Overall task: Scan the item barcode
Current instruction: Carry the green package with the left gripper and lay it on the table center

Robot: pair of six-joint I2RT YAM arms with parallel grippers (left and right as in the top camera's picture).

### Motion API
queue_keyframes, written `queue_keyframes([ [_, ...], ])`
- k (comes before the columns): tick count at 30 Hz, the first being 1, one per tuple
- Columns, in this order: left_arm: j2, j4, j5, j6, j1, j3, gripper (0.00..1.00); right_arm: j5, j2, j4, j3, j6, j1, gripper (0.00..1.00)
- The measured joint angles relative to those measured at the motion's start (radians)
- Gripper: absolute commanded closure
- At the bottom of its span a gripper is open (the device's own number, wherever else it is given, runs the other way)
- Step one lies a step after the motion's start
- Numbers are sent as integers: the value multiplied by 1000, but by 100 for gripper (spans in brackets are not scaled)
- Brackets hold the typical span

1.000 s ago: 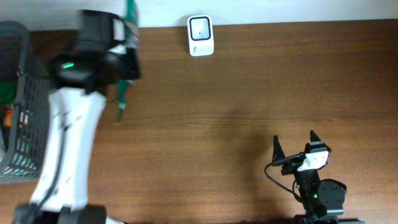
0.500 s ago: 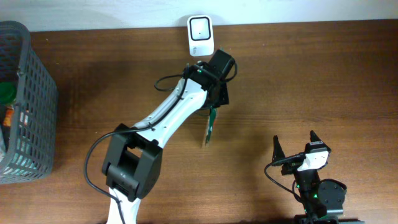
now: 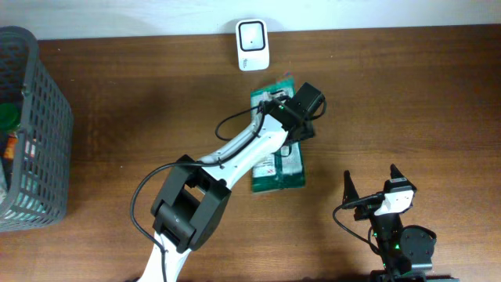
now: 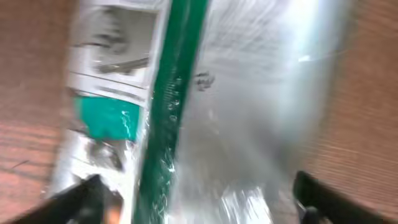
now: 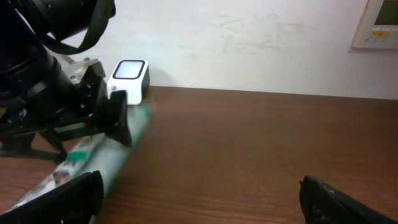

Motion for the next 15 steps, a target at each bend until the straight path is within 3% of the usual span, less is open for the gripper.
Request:
queue_keyframes([
  [5,-2,12,14,210,1,128,1,0,0,0,0,0,0,2],
  [9,-122,-7,19,487,44,252,1,0,0,0,0,0,0,2],
  [15,-453,-120,-63,694,317,290,1,0,0,0,0,0,0,2],
])
